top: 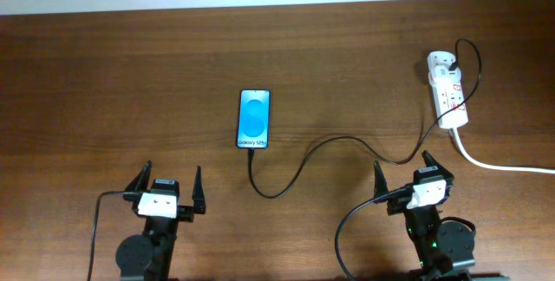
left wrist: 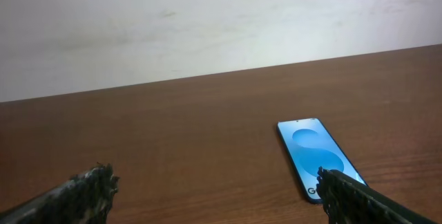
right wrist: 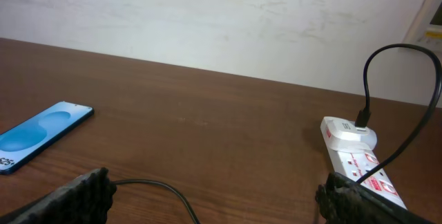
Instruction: Plug charger to phone and switch on socket
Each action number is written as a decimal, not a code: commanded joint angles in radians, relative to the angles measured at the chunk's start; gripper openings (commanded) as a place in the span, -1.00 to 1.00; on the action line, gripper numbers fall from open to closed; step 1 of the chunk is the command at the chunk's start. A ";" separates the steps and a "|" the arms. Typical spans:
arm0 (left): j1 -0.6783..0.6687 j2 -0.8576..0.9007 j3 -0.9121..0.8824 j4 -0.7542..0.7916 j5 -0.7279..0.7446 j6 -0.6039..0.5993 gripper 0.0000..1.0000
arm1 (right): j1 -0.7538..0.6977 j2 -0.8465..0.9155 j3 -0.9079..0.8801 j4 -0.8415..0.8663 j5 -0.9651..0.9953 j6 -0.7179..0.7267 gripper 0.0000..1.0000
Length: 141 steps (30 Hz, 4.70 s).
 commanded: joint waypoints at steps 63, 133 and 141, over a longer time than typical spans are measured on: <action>0.005 -0.010 -0.001 -0.008 -0.003 0.016 0.99 | -0.845 1.642 1.420 -0.486 -0.534 0.328 0.98; 0.005 -0.010 -0.001 -0.008 -0.003 0.016 0.99 | -0.590 2.133 1.417 -0.367 -0.173 0.283 0.88; 0.005 -0.010 -0.001 -0.008 -0.003 0.016 0.99 | -0.590 2.161 1.417 -0.416 -0.174 0.312 0.87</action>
